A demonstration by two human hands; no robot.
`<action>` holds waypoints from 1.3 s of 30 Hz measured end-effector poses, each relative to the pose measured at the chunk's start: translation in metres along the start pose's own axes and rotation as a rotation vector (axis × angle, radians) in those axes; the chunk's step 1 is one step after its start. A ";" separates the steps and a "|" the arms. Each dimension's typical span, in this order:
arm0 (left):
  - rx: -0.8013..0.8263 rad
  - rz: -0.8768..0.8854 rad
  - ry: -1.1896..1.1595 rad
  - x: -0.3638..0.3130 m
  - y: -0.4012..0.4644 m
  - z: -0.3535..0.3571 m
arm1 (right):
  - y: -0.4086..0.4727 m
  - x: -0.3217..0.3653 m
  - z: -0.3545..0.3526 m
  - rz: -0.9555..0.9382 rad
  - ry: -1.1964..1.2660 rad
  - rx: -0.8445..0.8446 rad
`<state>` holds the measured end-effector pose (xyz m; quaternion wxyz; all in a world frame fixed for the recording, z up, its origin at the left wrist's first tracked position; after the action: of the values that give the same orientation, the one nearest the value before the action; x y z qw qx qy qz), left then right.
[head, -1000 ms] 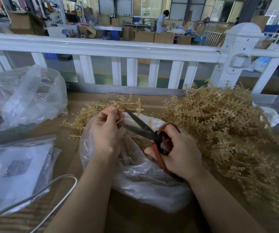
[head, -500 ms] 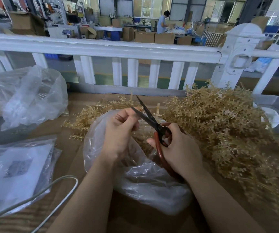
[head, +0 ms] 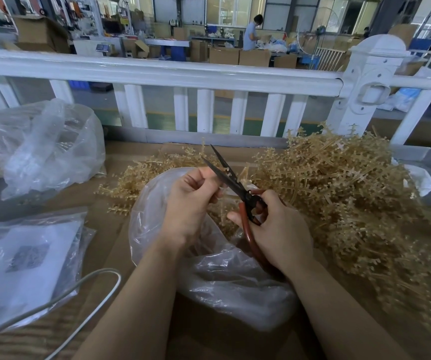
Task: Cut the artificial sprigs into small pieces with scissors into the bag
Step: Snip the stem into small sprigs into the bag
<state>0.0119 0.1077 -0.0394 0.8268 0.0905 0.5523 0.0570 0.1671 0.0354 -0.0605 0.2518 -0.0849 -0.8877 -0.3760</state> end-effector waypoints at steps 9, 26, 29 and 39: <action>0.050 -0.026 -0.034 0.001 -0.001 0.002 | 0.000 0.000 0.000 -0.003 0.022 0.019; 0.055 -0.004 0.064 -0.004 -0.002 0.003 | 0.001 -0.003 0.001 -0.011 0.034 0.018; 0.045 -0.024 0.047 -0.005 -0.002 0.002 | 0.000 -0.003 0.001 -0.022 0.040 0.003; 0.011 -0.033 0.035 -0.002 -0.002 0.003 | 0.000 0.000 -0.002 -0.070 0.044 -0.019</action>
<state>0.0135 0.1048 -0.0370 0.8173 0.0851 0.5684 0.0420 0.1677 0.0342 -0.0596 0.2570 -0.0477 -0.8807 -0.3950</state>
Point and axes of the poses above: each hand's wrist, its own y-axis towards the middle knuckle, its own z-axis out of the palm, x = y × z, the point moved 3 cm from there along y, towards the middle knuckle, and after that the axes turned 14 degrees about -x, right-handed, at the moved point
